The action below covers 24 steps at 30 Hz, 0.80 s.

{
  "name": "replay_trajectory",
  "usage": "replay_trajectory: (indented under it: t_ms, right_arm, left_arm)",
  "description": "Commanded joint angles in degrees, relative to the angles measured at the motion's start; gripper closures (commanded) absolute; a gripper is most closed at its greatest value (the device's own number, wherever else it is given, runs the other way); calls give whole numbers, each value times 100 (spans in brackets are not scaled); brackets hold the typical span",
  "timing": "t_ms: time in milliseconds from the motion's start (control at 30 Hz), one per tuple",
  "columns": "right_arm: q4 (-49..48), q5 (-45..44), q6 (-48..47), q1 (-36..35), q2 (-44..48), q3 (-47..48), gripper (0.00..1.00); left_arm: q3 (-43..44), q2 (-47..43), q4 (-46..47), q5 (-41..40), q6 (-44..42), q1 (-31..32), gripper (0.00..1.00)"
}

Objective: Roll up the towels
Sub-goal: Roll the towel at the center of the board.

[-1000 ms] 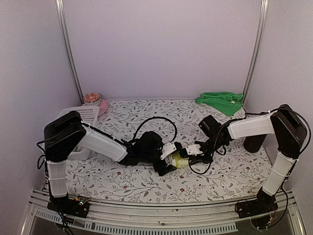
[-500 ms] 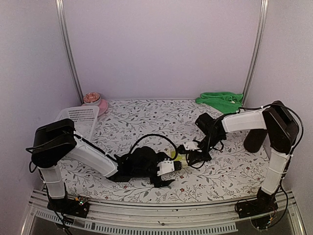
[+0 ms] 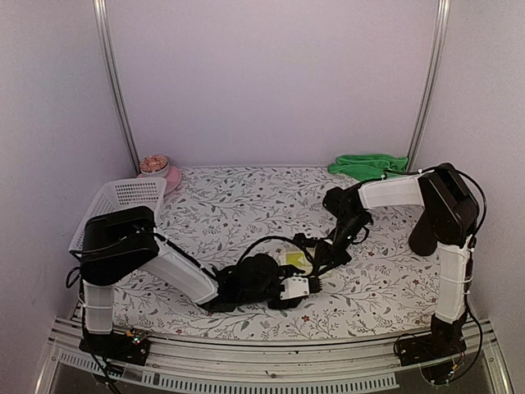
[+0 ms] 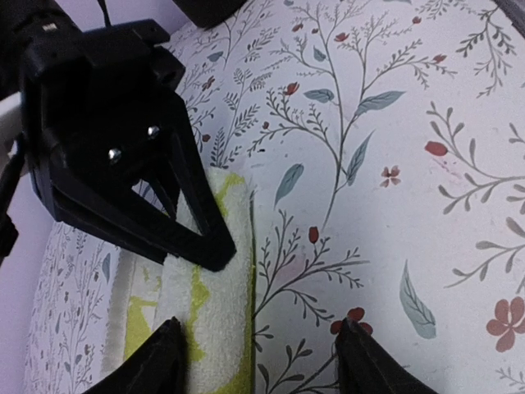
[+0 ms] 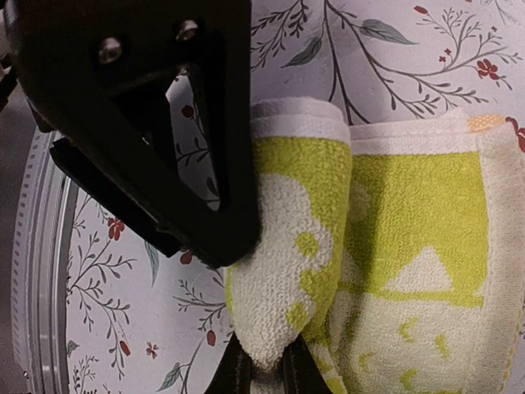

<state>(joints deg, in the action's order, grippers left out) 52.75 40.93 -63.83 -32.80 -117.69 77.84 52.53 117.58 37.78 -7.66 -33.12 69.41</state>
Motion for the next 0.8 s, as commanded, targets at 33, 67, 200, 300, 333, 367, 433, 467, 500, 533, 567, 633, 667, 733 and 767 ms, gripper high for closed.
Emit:
replay_trajectory:
  t_ms: [33,67,200,300,333,367,433,467,500,533,567,633,667,733,767]
  right_arm:
    - [889,319,-72,21,-336,287,95]
    - [932,327,-90,27,-360,326,95]
    - [1077,383,-94,27,-431,453,95]
    - [1221,469,-120,28,-485,568,93]
    - [1298,490,-141,27,-505,605,93]
    - [1314,502,-157,28,-509,628,92]
    - [1333,504,-149,27,-513,665,90]
    - [1334,511,-135,28,-511,678,89]
    - [1322,510,-124,25,-496,688,88]
    - [1281,494,-115,29,-469,688,87]
    - [1241,473,-47,30,-443,688,86]
    - [1117,411,50,39,-313,645,79]
    - [1029,369,87,49,-230,599,75]
    - [828,293,193,83,-17,492,67]
    - [697,240,228,115,96,441,64]
  left_arm:
    - [286,230,-30,-250,-89,61,42]
    - [306,255,-37,-313,-81,64,43]
    - [319,307,-69,-502,-22,55,49]
    - [363,370,-167,-577,26,39,54]
    - [382,397,-222,-578,45,29,56]
    - [401,424,-269,-585,60,29,58]
    - [432,470,-369,-585,115,-3,64]
    - [433,476,-441,-561,146,-15,67]
    - [433,485,-493,-518,192,-35,70]
    - [441,485,-576,-474,238,-56,73]
    - [450,476,-666,-404,274,-77,74]
    - [459,436,-868,-238,370,-137,78]
    - [460,414,-967,-118,411,-167,79]
    - [475,353,-1158,87,532,-246,79]
    - [496,319,-1239,168,594,-291,80]
